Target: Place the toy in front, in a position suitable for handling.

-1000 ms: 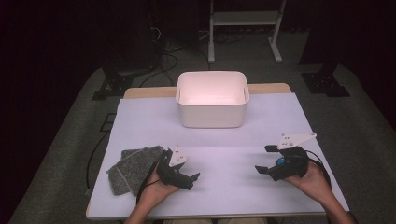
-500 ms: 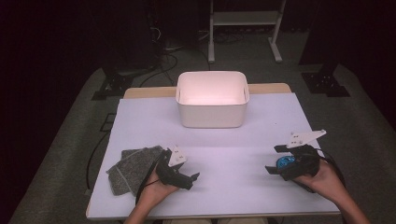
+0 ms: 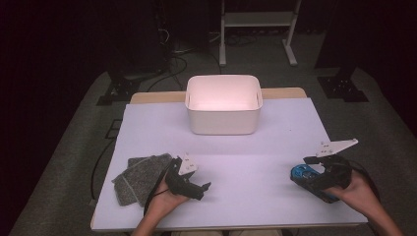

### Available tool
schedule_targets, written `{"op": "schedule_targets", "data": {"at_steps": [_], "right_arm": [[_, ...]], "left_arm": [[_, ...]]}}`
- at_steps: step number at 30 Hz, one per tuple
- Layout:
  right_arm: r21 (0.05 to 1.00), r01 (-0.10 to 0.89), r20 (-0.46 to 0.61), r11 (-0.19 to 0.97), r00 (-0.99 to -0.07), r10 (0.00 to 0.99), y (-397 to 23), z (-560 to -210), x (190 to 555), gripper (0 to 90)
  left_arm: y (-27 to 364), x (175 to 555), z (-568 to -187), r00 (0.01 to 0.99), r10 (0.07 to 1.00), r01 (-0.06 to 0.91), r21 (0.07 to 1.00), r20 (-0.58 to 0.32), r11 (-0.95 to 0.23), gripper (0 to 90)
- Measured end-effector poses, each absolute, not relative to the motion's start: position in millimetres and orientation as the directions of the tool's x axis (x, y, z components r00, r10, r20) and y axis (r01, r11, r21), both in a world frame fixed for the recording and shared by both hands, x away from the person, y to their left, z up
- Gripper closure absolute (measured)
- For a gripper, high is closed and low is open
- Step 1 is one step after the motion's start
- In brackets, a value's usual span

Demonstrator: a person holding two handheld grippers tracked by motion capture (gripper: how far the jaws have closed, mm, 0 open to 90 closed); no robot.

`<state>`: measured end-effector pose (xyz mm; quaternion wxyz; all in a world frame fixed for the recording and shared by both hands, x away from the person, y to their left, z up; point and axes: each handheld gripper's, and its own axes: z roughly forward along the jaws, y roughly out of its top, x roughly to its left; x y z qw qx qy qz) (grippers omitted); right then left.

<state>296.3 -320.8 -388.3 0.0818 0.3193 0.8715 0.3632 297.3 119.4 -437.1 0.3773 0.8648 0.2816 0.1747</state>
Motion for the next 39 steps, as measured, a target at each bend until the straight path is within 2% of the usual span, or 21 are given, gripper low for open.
{"op": "schedule_targets", "data": {"at_steps": [18, 39], "right_arm": [[0.587, 0.593, 0.082, 0.551, -0.721, 0.688, -361, -405, 295, 13.3], [0.493, 0.617, 0.051, 0.614, -0.725, 0.687, -359, -431, 301, 13.3]], "left_arm": [[121, 298, -436, 0.776, 0.621, 0.347, 0.747, 0.110, -0.567, 2.6], [123, 299, -437, 0.775, 0.620, 0.344, 0.741, 0.123, -0.577, 2.6]]}}
